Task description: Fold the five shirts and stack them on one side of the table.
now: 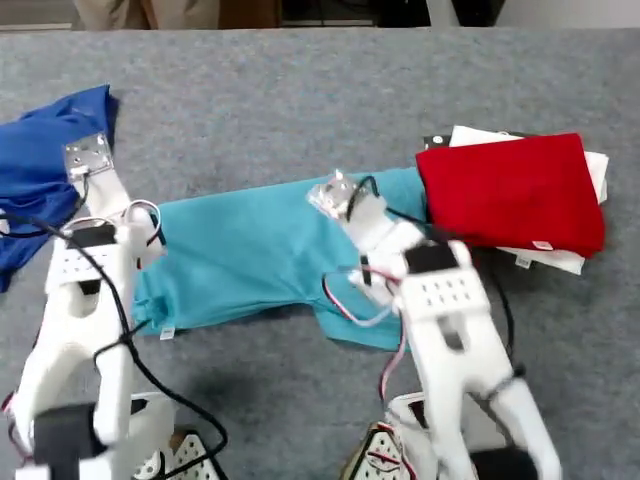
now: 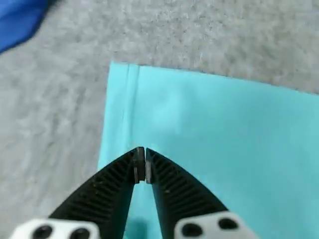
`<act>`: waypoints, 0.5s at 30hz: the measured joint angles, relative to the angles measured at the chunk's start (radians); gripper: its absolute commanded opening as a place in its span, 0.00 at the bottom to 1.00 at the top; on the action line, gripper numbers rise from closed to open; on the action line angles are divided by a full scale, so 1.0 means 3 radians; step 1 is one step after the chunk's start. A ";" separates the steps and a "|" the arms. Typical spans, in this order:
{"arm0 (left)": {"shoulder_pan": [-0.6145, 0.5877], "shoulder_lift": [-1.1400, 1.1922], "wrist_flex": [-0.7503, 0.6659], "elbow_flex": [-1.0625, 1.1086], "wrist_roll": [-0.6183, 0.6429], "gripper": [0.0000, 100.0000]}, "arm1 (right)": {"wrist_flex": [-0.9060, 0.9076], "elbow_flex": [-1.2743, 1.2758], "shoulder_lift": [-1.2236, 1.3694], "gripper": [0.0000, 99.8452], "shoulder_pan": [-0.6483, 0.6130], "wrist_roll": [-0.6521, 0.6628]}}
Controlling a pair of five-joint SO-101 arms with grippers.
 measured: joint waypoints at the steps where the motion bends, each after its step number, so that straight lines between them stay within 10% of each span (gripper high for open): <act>1: 0.0000 0.0092 -0.0153 0.0010 0.0036 0.02 | -0.0010 -0.0092 0.0169 0.00 -0.0005 -0.0020; 15: -0.0251 0.0609 -0.0690 0.0015 0.0215 0.02 | -0.0118 -0.0752 0.1488 0.00 -0.0123 -0.0061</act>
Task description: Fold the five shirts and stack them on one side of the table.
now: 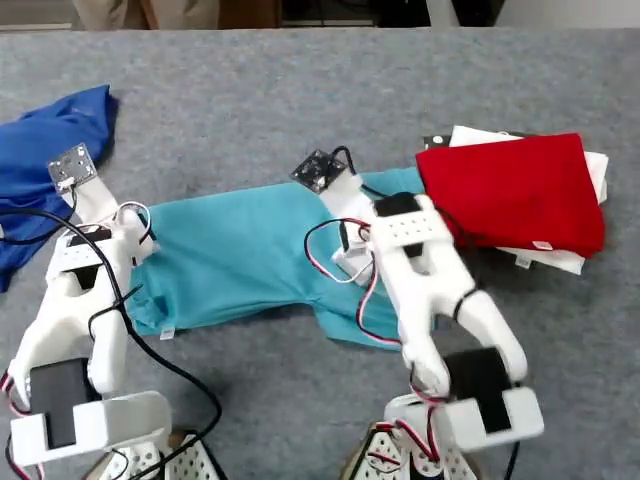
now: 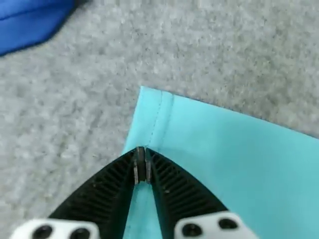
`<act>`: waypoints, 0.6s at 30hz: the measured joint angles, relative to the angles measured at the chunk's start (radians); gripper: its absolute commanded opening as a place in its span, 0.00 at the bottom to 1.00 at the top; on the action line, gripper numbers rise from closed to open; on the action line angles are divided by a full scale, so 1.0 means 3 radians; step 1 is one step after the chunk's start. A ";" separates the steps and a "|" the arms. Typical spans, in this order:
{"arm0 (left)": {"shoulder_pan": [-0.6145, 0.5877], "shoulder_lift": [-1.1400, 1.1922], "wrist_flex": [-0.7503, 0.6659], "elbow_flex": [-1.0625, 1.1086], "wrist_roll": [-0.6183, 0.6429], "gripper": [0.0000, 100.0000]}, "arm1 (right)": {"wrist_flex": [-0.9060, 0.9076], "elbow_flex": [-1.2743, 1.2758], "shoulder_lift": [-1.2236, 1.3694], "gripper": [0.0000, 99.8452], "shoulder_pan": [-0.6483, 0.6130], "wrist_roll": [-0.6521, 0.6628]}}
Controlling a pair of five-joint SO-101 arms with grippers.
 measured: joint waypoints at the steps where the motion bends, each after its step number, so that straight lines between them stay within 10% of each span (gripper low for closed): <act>1: 0.0000 0.0000 -0.0005 0.0000 0.0000 0.02 | -0.0010 0.0000 0.0056 0.00 -0.0015 0.0000; 18: 0.0000 0.0153 -0.0189 -0.0005 0.0000 0.02 | 0.0159 0.0435 -0.0511 0.00 -0.0026 0.0164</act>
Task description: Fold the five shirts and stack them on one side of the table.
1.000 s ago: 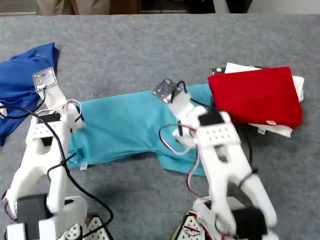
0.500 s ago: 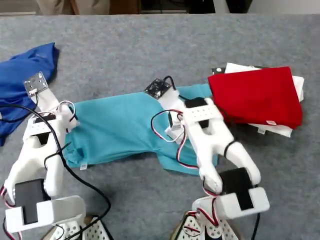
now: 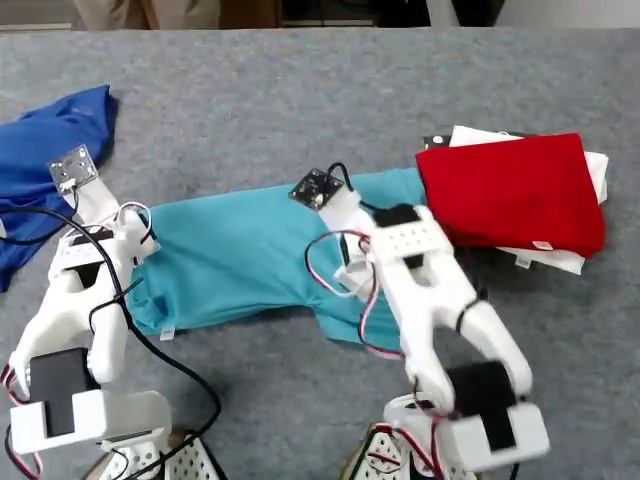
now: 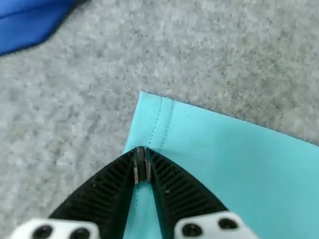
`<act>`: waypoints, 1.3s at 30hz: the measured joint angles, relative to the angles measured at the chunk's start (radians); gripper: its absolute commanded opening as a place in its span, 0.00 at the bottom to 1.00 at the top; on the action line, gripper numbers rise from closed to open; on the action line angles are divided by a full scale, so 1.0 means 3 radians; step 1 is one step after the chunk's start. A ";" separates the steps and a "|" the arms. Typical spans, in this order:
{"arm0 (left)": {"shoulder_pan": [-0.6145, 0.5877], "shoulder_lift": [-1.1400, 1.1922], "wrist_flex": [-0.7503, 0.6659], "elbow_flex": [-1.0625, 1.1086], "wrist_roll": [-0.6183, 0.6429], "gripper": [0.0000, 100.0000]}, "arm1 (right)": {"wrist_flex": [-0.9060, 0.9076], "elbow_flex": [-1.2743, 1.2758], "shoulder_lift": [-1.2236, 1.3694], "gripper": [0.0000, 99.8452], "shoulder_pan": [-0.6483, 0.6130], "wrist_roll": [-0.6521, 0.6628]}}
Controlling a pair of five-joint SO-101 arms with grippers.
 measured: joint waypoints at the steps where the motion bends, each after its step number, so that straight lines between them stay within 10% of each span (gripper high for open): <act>1: 0.0000 0.0000 0.0000 -0.0005 0.0000 0.02 | 0.0000 0.0082 -0.0113 0.00 -0.0015 0.0020; 39: 0.0000 0.0000 0.0000 -0.0005 0.0000 0.02 | 0.0921 0.0087 -0.0762 0.00 0.0169 0.1171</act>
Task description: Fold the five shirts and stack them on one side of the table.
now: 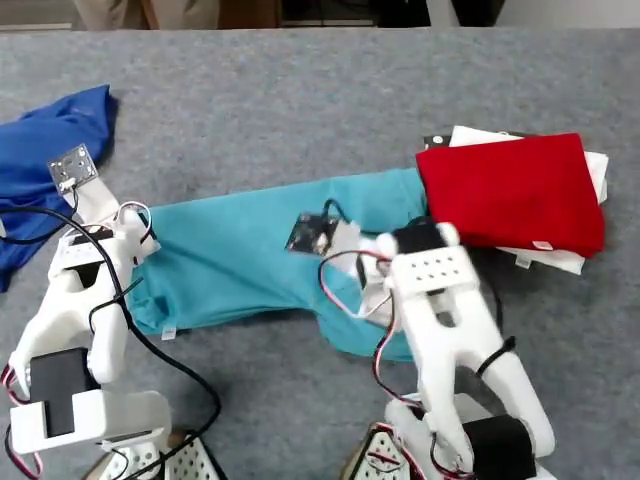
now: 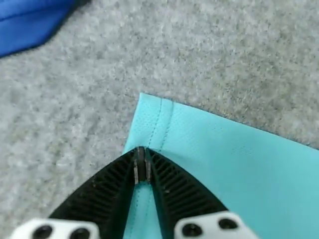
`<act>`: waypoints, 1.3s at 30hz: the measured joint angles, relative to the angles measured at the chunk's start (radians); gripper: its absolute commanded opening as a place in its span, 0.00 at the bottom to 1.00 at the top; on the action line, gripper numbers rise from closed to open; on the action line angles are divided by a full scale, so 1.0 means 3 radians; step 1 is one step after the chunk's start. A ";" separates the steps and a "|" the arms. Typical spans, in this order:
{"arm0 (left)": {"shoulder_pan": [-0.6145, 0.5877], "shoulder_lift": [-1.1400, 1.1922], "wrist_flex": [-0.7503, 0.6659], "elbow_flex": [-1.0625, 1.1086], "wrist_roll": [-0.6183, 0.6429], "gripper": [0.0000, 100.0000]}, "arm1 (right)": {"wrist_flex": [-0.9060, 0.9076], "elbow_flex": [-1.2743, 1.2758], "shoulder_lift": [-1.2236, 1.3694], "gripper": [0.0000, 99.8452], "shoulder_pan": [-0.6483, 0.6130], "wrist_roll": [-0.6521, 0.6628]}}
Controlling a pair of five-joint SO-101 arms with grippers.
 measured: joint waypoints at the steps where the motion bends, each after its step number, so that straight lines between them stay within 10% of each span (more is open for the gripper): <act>1: 0.0000 0.0000 0.0000 0.0000 0.0000 0.02 | -0.0010 -0.0031 0.0000 0.00 0.0031 0.0000; 18: 0.0000 0.0026 0.0532 -0.0455 0.0000 0.02 | -0.0885 -0.2092 0.1739 0.00 0.0159 -0.0829; 39: 0.0000 0.1396 0.1048 -0.1933 -0.0225 0.02 | 0.0430 -0.6741 0.5166 0.00 0.0542 -0.1008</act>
